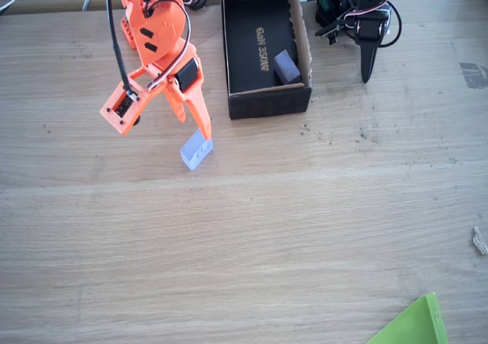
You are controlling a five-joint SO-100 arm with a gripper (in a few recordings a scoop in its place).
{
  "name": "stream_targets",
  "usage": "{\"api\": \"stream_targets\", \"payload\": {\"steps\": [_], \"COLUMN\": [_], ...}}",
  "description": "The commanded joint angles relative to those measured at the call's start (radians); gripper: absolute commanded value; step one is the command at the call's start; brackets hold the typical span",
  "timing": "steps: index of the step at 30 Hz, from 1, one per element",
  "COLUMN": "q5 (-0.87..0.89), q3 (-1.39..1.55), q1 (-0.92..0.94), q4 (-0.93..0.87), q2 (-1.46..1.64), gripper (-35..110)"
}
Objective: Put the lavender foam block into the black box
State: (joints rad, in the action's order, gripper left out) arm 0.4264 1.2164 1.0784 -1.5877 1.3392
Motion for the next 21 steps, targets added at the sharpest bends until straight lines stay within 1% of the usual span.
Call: {"api": "stream_targets", "payload": {"steps": [1,5,8,21], "q5": [0.046,0.114,0.123,0.081], "q3": [-0.043,-0.06,-0.058,-0.061], "q1": [-0.012,-0.032,-0.034,-0.017], "q4": [-0.083,-0.206,-0.249,-0.135], "q2": [0.041,0.058,0.066,-0.06], "gripper": [30,29,27,27]}}
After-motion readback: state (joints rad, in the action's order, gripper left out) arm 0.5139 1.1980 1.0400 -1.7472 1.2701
